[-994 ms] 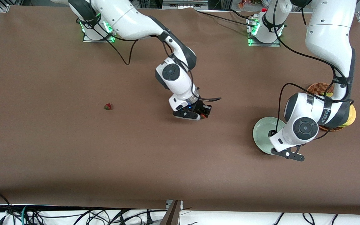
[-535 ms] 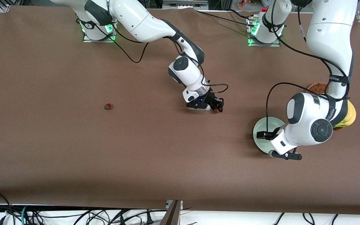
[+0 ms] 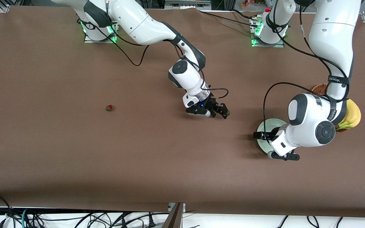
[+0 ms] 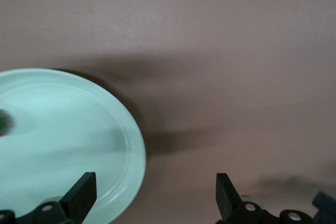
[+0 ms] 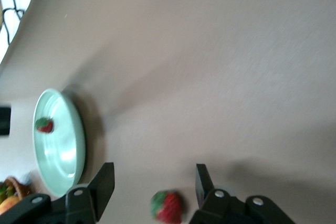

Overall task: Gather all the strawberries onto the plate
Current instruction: 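Set the second strawberry mid-table with the right gripper while the left gripper withdraws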

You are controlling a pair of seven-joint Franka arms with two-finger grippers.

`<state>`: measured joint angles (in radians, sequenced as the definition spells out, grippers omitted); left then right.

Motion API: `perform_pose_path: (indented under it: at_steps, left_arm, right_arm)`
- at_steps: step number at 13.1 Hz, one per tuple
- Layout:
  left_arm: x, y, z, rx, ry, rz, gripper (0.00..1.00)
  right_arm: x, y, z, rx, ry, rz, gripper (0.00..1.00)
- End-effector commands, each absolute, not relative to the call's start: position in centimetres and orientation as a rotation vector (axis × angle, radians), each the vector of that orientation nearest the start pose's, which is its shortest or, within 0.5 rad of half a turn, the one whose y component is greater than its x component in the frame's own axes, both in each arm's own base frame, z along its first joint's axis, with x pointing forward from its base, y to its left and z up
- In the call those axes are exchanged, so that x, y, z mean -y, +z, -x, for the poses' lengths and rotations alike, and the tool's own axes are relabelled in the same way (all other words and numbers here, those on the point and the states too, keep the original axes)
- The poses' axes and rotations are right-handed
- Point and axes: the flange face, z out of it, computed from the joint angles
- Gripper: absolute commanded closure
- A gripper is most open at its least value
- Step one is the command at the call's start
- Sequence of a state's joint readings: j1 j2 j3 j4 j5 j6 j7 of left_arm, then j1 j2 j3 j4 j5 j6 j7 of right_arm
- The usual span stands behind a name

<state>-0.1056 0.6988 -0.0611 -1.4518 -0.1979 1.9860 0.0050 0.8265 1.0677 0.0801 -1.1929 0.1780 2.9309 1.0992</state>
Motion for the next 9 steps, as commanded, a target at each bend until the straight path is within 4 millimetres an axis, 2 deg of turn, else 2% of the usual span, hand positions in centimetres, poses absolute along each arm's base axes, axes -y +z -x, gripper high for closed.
perform_pose_path:
  at_steps: [1, 3, 5, 6, 7, 9]
  left_arm:
    - [14.6, 25.6, -67.3, 0.012, 0.400, 3.305, 0.00]
    - [15.2, 25.5, -64.3, 0.036, 0.459, 3.275, 0.00]
    - [17.0, 26.2, -61.1, 0.004, 0.470, 3.255, 0.00]
    - [17.6, 25.6, -59.3, -0.007, 0.444, 3.250, 0.00]
    - [19.7, 24.9, -57.0, -0.049, 0.386, 3.230, 0.00]
    - [22.0, 23.1, -54.5, 0.070, 0.263, 3.160, 0.00]
  right_arm:
    - [-58.2, 21.7, -54.3, -0.509, -0.263, 2.522, 0.27]
    - [-56.1, 23.9, -56.3, -0.455, -0.224, 2.616, 0.27]
    - [-52.5, 25.8, -58.5, -0.412, -0.182, 2.715, 0.27]
    - [-50.6, 26.4, -59.3, -0.358, -0.155, 2.768, 0.26]
    - [-48.5, 27.1, -60.0, -0.308, -0.138, 2.821, 0.26]
    - [-43.5, 27.2, -60.5, -0.199, -0.066, 2.951, 0.22]
